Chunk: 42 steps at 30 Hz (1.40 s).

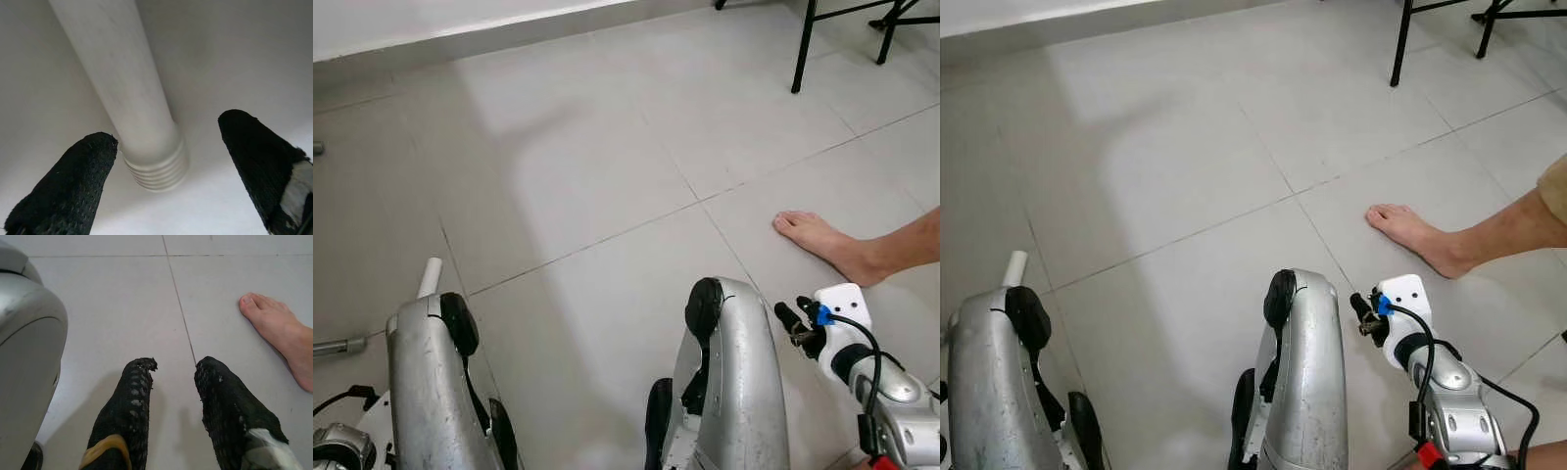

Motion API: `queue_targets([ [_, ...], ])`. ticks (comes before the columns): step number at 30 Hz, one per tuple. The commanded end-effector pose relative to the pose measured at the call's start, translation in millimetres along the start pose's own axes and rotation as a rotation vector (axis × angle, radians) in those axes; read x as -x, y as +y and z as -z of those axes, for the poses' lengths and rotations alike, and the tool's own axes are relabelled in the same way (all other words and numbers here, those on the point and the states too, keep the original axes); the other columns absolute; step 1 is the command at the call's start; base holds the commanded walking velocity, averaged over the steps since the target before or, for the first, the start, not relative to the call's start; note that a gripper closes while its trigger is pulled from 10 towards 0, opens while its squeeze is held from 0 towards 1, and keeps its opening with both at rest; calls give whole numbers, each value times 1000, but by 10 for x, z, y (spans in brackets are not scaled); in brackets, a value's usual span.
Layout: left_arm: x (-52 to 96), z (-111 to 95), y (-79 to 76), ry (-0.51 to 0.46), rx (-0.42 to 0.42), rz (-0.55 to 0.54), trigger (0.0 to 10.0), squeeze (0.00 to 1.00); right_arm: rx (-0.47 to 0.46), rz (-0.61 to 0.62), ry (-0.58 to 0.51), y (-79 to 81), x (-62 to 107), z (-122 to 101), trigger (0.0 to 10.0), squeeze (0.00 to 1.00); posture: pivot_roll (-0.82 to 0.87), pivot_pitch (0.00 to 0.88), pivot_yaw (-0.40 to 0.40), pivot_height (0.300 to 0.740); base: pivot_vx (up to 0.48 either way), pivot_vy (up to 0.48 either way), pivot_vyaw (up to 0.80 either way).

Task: Building children table

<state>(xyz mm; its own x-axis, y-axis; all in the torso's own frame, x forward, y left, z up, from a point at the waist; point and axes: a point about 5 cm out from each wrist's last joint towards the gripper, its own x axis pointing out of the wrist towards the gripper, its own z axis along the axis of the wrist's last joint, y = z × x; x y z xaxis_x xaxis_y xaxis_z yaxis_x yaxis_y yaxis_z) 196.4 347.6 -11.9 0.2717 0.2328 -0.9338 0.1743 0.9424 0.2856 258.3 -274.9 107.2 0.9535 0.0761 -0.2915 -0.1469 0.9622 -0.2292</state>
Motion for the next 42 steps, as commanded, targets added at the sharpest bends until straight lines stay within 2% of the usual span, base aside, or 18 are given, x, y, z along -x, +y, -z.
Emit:
queue_targets([
  [1, -53, 175, -76, 54, 17, 17, 10000, 0, -8, 16, 52, -73, 83, 109, 10000, 0, -108, 419, -193, 300, 0, 0, 0],
  [5, -54, 166, -72, 47, 11, 8, 10000, 0, -5, 17, 54, -93, 97, 109, 10000, 0, -113, 423, -197, 300, 0, 0, 0],
  [9, -30, 117, 16, 8, 5, -62, 10000, 0, 2, 18, 66, -142, 126, 113, 10000, 0, -120, 427, -206, 300, 0, 0, 0],
  [18, 0, 82, 105, -22, 2, -119, 10000, 0, 20, 19, 78, -220, 164, 96, 10000, 0, -134, 447, -221, 300, 0, 0, 0],
  [24, 4, 73, 123, -30, -19, -139, 10000, 0, 25, 18, 83, -252, 189, 92, 10000, 0, -139, 452, -226, 300, 0, 0, 0],
  [33, 56, 64, 261, -42, -43, -210, 10000, 0, 34, 21, 93, -326, 242, 73, 10000, 0, -144, 467, -236, 300, 0, 0, 0],
  [42, 64, 79, 289, -40, -49, -228, 10000, 0, 49, 17, 99, -371, 280, 52, 10000, 0, -160, 466, -252, 300, 0, 0, 0],
])
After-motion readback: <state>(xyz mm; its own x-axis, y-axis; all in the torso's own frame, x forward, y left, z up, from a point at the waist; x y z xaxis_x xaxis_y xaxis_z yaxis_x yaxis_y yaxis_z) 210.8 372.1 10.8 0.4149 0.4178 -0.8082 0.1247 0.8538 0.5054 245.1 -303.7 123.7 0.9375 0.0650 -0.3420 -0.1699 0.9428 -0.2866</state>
